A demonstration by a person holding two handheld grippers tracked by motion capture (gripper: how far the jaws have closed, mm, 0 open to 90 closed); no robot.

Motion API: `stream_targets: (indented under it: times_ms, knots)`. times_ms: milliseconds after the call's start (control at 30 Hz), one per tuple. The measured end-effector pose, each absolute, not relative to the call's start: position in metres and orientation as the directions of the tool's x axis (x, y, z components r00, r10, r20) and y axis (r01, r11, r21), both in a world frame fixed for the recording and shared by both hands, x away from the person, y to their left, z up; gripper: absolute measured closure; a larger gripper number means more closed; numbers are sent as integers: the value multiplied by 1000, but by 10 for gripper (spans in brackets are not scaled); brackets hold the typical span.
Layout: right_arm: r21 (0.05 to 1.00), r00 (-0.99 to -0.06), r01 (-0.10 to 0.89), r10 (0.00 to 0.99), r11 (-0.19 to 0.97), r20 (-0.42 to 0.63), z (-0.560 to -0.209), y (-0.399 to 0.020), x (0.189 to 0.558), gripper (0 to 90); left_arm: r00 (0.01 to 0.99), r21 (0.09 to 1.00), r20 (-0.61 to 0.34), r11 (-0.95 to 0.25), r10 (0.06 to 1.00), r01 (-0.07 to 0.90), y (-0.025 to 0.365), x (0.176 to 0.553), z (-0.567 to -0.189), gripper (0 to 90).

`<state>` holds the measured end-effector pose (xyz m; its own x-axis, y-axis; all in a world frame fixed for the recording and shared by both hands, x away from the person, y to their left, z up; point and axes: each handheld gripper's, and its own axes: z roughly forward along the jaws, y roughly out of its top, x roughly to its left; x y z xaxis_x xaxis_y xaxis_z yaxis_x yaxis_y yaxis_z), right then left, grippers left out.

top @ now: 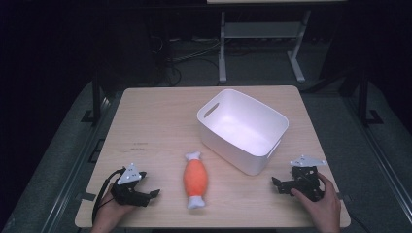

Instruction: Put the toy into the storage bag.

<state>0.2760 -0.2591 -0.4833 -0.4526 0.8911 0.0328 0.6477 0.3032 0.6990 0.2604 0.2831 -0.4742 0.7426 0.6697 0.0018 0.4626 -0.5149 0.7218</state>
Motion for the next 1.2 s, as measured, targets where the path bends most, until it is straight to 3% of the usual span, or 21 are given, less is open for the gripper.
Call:
stream_targets:
  times_ms: [100,233,267,300,333,433,467,533,1200]
  knots:
    - [699,-452,648,891,303,33,-483,-259,276,0,742,728,4,-510,670,458,284,260,-474,180]
    - [699,-452,648,891,303,33,-483,-259,276,0,744,732,-1,-507,668,456,288,259,-471,391]
    - [699,-452,648,891,303,33,-483,-259,276,0,749,729,-11,-507,663,460,289,260,-470,391]
    - [699,-451,648,892,302,33,-483,-259,276,0,753,726,-21,-508,658,464,289,260,-469,457]
    - [699,-451,649,892,301,34,-483,-259,276,0,756,710,-38,-515,654,480,288,261,-465,589]
    - [699,-452,648,892,302,33,-483,-259,276,0,765,691,-36,-537,643,484,285,261,-461,756]
    - [699,-452,648,891,303,33,-483,-259,276,0,769,685,-41,-542,638,486,284,261,-458,756]
    - [699,-452,648,891,302,33,-483,-259,276,0,782,674,-43,-560,622,482,279,262,-451,895]
    - [699,-453,648,891,303,33,-483,-259,276,0,840,614,-129,-623,528,485,252,267,-426,897]
